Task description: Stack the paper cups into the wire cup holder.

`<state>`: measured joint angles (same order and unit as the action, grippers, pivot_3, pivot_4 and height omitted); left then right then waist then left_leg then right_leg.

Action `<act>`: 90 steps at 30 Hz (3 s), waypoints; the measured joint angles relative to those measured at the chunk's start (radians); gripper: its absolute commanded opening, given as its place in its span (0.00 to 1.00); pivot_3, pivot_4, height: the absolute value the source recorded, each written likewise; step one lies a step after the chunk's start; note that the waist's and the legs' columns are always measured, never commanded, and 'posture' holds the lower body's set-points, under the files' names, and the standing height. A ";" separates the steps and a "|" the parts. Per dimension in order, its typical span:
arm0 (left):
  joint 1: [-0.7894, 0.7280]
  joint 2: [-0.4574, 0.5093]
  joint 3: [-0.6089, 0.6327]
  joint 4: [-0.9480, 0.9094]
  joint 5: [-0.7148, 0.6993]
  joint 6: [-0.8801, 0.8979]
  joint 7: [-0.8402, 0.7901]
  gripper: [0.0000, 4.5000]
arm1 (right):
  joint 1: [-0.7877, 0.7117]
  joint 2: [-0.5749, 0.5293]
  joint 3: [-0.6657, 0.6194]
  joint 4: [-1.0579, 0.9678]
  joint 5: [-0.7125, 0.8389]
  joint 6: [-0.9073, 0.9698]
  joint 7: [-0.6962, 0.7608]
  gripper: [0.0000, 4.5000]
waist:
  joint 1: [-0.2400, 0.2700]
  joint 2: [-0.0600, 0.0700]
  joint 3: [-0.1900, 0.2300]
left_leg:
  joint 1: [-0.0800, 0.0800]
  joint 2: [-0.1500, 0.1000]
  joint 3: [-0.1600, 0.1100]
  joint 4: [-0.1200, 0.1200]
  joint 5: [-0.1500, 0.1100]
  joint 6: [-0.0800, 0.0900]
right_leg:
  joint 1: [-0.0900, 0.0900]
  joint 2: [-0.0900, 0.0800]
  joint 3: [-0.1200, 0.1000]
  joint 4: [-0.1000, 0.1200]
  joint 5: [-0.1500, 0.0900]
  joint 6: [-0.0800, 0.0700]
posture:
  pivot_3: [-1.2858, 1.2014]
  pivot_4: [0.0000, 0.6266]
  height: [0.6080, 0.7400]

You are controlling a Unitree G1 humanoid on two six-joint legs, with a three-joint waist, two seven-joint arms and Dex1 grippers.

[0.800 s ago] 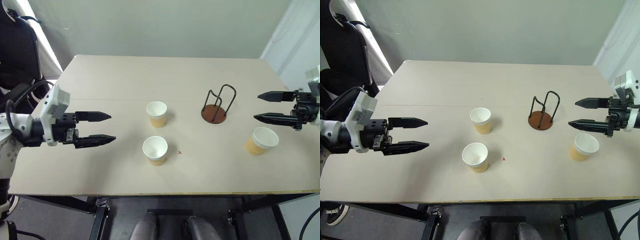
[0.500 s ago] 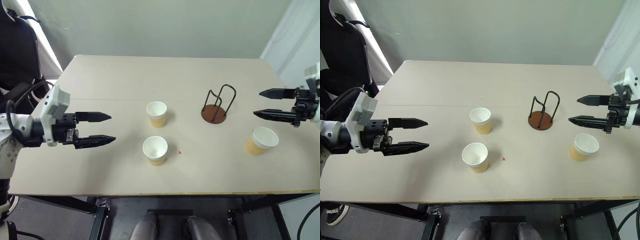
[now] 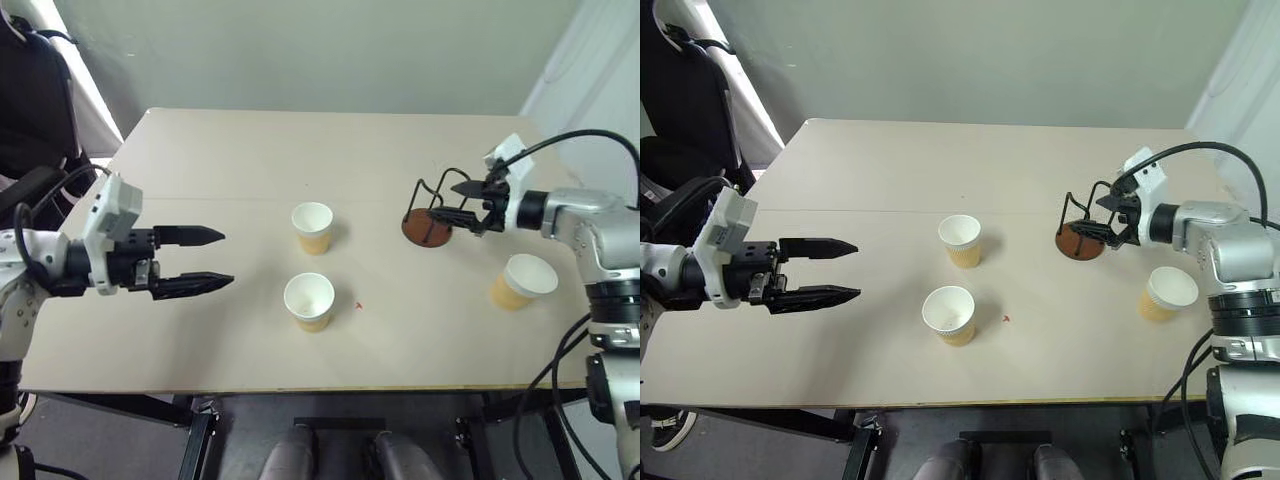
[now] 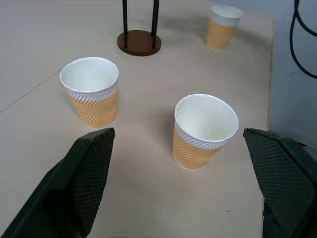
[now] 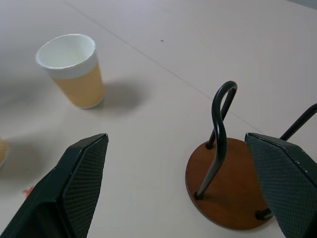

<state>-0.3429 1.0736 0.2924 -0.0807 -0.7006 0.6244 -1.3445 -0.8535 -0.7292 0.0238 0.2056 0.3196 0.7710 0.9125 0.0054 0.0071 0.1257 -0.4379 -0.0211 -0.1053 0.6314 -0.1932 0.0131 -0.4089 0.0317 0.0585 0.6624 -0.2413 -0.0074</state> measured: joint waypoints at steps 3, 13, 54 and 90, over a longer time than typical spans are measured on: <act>0.016 0.000 0.003 -0.008 -0.011 0.003 0.005 0.99 | -0.021 0.020 0.015 0.039 -0.032 -0.001 -0.030 1.00 | 0.000 0.000 0.000 | 0.001 0.000 0.000 0.000 0.000 -0.001 | 0.000 0.000 0.000 0.001 0.000 0.000 | 0.52 0.24 1.00; 0.055 0.000 0.032 -0.050 -0.026 0.017 0.036 0.99 | -0.090 0.130 0.040 0.207 -0.123 -0.042 -0.138 1.00 | 0.000 0.000 0.000 | 0.001 0.000 0.000 -0.001 0.001 -0.002 | -0.001 0.000 0.000 0.002 0.001 -0.001 | 0.52 0.24 1.00; 0.053 0.009 0.046 -0.069 -0.045 0.029 0.055 1.00 | 0.092 -0.016 0.247 -0.400 0.106 -0.060 0.471 0.01 | -0.002 -0.001 0.000 | 0.002 0.001 0.001 -0.002 0.003 -0.005 | 0.000 0.000 -0.001 0.001 0.000 -0.004 | 0.52 0.24 1.00; -0.009 0.041 0.031 -0.057 -0.039 0.028 0.019 1.00 | 0.052 -0.108 0.263 -0.338 -0.013 -0.298 0.577 1.00 | 0.004 -0.001 0.000 | 0.000 0.002 0.000 -0.002 0.003 -0.005 | -0.001 0.001 -0.002 0.001 0.000 -0.005 | 0.52 0.24 1.00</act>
<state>-0.3518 1.1142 0.3237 -0.1374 -0.7395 0.6525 -1.3253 -0.8015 -0.8370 0.2871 -0.1329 0.3066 0.4725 1.4894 0.0092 0.0056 0.1259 -0.4376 -0.0195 -0.1048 0.6298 -0.1900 0.0079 -0.4095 0.0322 0.0567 0.6635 -0.2414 -0.0126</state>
